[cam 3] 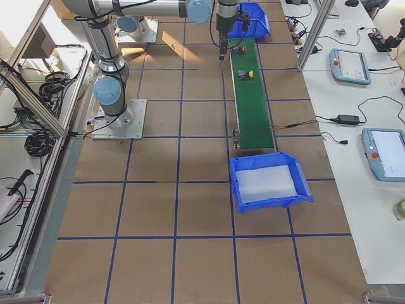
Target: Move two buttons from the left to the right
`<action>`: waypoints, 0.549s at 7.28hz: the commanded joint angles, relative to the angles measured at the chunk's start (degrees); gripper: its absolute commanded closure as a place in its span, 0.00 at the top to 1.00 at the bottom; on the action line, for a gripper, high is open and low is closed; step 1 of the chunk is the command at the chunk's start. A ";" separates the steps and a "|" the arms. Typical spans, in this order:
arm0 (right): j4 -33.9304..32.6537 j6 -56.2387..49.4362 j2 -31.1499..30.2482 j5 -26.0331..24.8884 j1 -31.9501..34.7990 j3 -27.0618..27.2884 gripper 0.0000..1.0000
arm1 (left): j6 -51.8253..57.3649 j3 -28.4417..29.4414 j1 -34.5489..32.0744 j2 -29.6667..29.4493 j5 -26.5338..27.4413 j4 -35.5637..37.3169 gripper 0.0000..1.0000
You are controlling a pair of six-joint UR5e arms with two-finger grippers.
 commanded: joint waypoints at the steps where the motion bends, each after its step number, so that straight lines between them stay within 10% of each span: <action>1: -0.82 -0.10 0.31 -0.53 0.06 0.09 1.00 | 0.01 0.00 0.00 0.03 0.21 0.00 1.00; 4: -0.65 -0.01 0.32 -0.62 0.07 0.87 1.00 | 0.10 0.00 0.00 -0.06 0.13 0.00 1.00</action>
